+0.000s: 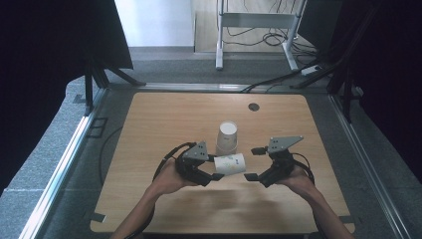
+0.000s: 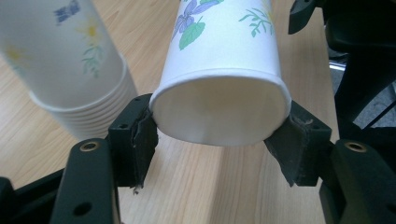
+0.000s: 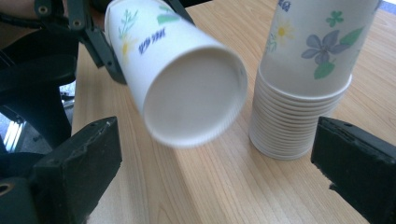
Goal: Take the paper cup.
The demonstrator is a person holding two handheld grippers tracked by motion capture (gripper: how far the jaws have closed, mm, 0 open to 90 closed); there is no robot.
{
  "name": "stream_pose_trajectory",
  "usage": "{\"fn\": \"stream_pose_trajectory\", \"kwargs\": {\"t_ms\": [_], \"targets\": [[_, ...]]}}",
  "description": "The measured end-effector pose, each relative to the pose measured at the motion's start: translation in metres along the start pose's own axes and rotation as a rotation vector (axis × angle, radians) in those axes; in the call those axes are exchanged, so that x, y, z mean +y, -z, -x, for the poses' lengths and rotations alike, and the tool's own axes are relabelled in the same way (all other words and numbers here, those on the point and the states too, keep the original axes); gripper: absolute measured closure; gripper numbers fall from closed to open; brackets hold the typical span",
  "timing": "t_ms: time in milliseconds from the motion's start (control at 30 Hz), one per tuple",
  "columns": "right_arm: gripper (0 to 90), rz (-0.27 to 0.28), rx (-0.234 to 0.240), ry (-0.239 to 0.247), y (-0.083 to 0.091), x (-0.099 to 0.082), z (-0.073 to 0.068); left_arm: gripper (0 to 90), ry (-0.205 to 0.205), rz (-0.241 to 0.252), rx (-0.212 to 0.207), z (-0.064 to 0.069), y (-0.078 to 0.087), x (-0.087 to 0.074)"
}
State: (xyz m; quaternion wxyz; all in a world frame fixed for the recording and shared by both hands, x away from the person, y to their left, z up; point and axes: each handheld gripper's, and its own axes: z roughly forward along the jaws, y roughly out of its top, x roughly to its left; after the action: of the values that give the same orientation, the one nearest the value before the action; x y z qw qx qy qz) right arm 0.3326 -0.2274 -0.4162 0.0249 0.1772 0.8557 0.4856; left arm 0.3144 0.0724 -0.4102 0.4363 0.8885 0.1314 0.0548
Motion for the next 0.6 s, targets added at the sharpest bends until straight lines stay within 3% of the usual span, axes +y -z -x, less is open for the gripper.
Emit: {"fn": "stream_pose_trajectory", "kwargs": {"t_ms": [267,600], "targets": [[1.9,0.012,-0.034,0.000,0.004,-0.009,0.002,35.3,0.014,-0.029,0.033,-0.003,0.013,0.000],[1.8,-0.005,-0.130,-0.013,0.009,-0.022,0.004,34.5,0.046,-0.082,0.071,-0.010,0.029,-0.003]]}}
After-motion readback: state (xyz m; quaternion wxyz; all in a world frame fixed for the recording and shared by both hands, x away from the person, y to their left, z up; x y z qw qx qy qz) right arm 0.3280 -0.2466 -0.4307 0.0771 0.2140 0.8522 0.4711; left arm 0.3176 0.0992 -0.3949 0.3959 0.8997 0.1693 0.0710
